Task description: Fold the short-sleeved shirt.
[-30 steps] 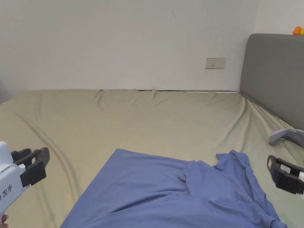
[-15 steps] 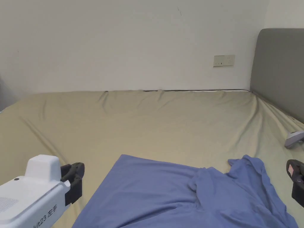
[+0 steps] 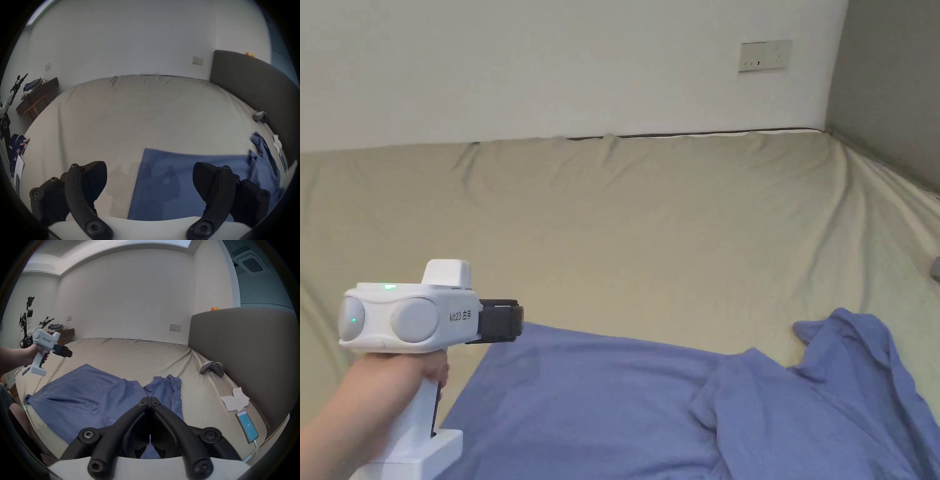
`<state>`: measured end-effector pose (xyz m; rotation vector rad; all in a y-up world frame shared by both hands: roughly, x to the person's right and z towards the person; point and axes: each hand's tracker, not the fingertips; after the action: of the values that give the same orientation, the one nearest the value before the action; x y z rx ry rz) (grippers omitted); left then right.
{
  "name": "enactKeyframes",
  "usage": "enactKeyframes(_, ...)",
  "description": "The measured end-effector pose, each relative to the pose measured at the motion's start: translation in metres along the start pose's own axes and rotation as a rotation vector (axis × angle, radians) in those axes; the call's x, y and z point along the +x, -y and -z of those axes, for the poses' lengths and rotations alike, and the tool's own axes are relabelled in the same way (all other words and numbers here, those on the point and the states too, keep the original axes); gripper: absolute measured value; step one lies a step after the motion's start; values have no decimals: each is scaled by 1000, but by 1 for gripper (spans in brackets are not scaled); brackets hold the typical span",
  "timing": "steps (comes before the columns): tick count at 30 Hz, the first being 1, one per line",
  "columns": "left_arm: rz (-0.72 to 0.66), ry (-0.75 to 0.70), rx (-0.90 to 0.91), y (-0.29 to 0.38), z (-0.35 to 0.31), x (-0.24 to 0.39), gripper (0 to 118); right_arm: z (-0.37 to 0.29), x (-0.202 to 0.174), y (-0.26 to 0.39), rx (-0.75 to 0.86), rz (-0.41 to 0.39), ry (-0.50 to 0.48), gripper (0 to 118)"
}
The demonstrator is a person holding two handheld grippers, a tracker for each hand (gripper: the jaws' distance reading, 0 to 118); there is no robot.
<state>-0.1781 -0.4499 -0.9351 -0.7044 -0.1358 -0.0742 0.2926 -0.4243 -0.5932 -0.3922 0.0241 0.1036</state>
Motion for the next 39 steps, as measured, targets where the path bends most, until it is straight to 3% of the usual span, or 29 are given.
enactKeyframes(6, -140, 42, -56, -14, 84, 3, 102, 21, 23, 9, -52, 19, 38, 0)
enactKeyframes(8, -93, 18, -139, -6, 102, 16, 92, 31, 31, 9, -68, 44, 50, 0)
enactKeyframes(10, -38, -12, -211, 8, 119, 24, 94, 33, 36, 12, -71, 55, 63, 0)
enactKeyframes(11, 51, -38, -81, 12, 107, 34, 94, 34, 38, 13, -72, 63, 65, 0)
enactKeyframes(12, 48, -48, -86, 10, 101, 41, 92, 34, 40, 14, -74, 70, 61, 0)
enactKeyframes(14, -17, 27, -84, 14, 90, 41, 64, 33, 42, 17, -80, 78, 56, 0)
enactKeyframes(17, 73, 37, -103, 20, 70, 51, 21, 33, 40, 19, -102, 83, 57, 0)
enactKeyframes(19, 100, 74, -137, 22, 62, 53, 4, 31, 39, 20, -107, 87, 48, 0)
enactKeyframes(22, 41, 74, -138, 18, 48, 52, 3, 26, 37, 21, -94, 42, 59, 0)
enactKeyframes(33, -25, 122, 16, -12, -11, 42, 3, 18, 49, 21, -133, 125, 90, 1)
enactKeyframes(34, -29, 128, 23, -14, -15, 41, 3, 24, 53, 21, -160, 128, 91, 3)
enactKeyframes(35, -32, 133, 28, -15, -20, 40, 3, 32, 55, 20, -171, 129, 110, 20)
enactKeyframes(38, -29, 138, 42, -20, -27, 36, 3, 68, 71, 15, -243, 158, 111, 91)
enactKeyframes(39, -31, 139, 44, -21, -29, 35, 3, 88, 75, 13, -299, 155, 97, 93)
